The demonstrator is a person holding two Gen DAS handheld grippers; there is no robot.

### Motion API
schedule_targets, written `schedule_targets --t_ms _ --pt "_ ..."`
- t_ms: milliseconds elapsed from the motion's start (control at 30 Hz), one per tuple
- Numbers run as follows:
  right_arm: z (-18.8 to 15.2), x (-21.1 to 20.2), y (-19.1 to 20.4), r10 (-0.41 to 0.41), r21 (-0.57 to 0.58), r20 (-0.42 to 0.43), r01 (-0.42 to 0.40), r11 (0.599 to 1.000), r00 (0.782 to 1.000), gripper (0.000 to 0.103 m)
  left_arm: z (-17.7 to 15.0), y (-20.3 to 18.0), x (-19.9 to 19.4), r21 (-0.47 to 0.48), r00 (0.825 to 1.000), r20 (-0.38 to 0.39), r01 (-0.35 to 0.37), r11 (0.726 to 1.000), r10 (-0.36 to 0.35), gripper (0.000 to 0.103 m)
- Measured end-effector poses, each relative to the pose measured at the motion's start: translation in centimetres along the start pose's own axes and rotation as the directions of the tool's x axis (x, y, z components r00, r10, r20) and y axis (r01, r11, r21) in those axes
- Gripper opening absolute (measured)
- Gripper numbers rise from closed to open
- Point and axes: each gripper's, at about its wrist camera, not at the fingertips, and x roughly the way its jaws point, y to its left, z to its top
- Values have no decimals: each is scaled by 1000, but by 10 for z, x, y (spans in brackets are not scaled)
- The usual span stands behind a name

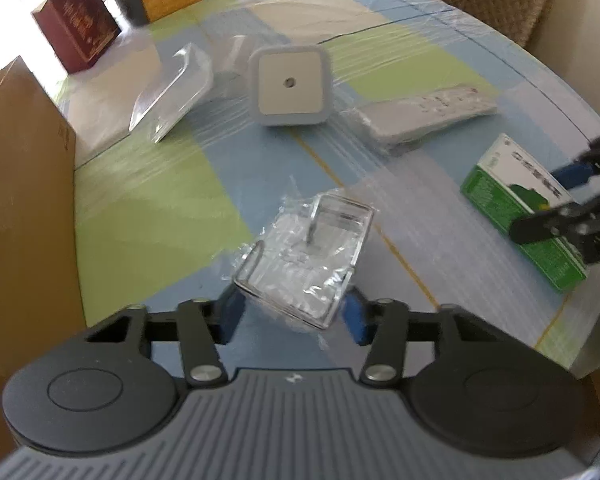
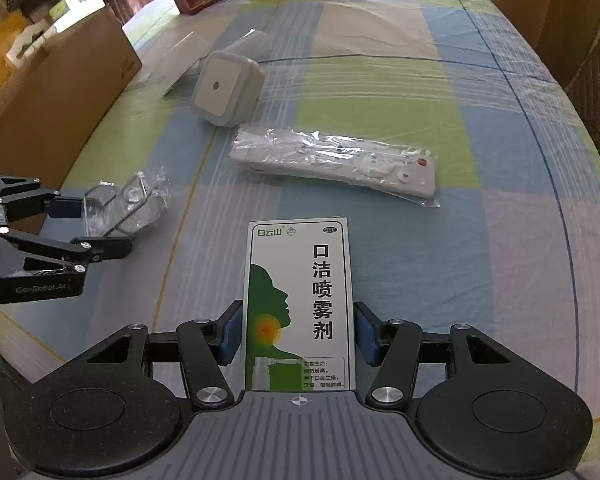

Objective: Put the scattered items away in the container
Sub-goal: 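Carry the bagged hook with the left tool and spray box with the right tool into the cardboard box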

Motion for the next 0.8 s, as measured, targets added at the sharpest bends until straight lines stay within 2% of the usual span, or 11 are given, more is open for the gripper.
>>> schedule_targets --t_ms 133,167,267,333,400,467,567,600,633,700,800 --pt "0 -1 -6 23 71 -9 -22 997 1000 59 -9 9 -18 -81 999 29 40 996 -37 34" --pt "0 -2 -6 22 72 -10 -21 997 1000 59 -12 8 -20 -68 999 21 33 997 -32 35" --pt "0 -2 -4 18 70 -11 -17 997 1000 59 -20 2 -26 -12 1000 4 7 1000 -7 53" --pt "0 -2 -3 17 71 -8 -16 997 1000 59 -23 -3 -33 37 999 41 -17 999 15 82" --pt "-1 -2 -3 18 72 -4 -18 997 1000 59 -23 -10 -38 116 995 92 -58 992 48 85" --pt "-1 -2 -4 22 76 -2 -22 997 1000 59 -19 -17 -34 208 992 110 -84 975 62 86" --pt "-1 -1 -6 33 85 0 -33 996 999 59 -10 -21 -16 278 996 80 -50 959 29 84" --pt "0 -1 -7 36 89 1 -36 995 999 59 -7 -20 -8 288 998 61 -36 957 20 80" --pt "0 -2 -8 40 92 1 -39 995 999 59 -6 -20 -1 295 999 44 -29 955 16 65" --pt "-1 -3 -9 45 95 4 -45 994 999 59 -4 -14 3 260 999 31 15 965 -23 50" --pt "-1 -2 -7 41 83 2 -41 996 999 59 -6 -9 3 210 998 22 52 976 -58 49"
